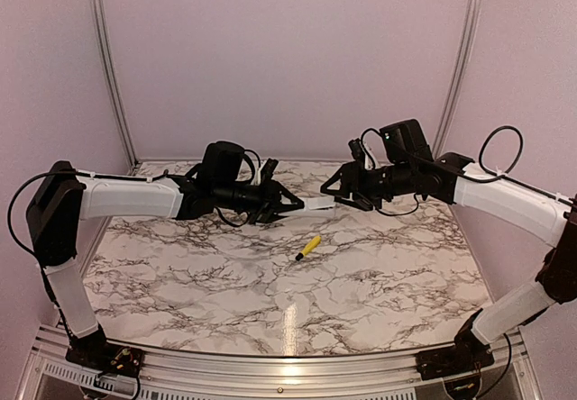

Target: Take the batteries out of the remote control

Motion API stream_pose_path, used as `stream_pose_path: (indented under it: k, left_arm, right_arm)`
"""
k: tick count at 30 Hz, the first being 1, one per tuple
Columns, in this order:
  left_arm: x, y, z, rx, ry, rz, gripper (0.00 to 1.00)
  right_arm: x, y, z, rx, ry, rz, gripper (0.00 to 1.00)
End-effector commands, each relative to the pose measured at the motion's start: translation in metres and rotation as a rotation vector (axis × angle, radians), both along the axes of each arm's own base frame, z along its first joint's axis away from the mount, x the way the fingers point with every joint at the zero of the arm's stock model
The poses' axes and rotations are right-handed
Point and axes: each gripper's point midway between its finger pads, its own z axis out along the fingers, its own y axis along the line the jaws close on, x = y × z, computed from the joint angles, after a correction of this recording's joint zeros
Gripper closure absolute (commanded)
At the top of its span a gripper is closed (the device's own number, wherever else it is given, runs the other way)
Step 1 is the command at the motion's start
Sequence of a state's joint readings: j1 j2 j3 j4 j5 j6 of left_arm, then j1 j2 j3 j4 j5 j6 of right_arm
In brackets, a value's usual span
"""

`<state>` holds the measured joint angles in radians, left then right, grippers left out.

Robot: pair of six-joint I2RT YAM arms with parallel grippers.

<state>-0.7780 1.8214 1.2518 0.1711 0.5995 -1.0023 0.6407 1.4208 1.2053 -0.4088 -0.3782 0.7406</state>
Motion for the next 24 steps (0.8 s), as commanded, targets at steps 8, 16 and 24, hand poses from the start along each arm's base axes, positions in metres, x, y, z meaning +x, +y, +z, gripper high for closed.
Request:
stream_pose_path:
  k: [8, 16, 24]
  left_arm:
    - [0.0, -0.004, 0.014, -0.031, -0.064, -0.01, 1.0]
    - [0.001, -0.005, 0.013, -0.029, -0.063, -0.008, 1.0]
    - [0.001, -0.006, 0.012, -0.029, -0.061, -0.011, 1.0]
  right_arm:
    - [-0.019, 0.012, 0.005, 0.034, 0.014, 0.057, 0.48]
    - [-0.022, 0.01, 0.002, 0.034, 0.021, 0.056, 0.48]
    - [-0.022, 0.009, -0.002, 0.034, 0.028, 0.056, 0.48]
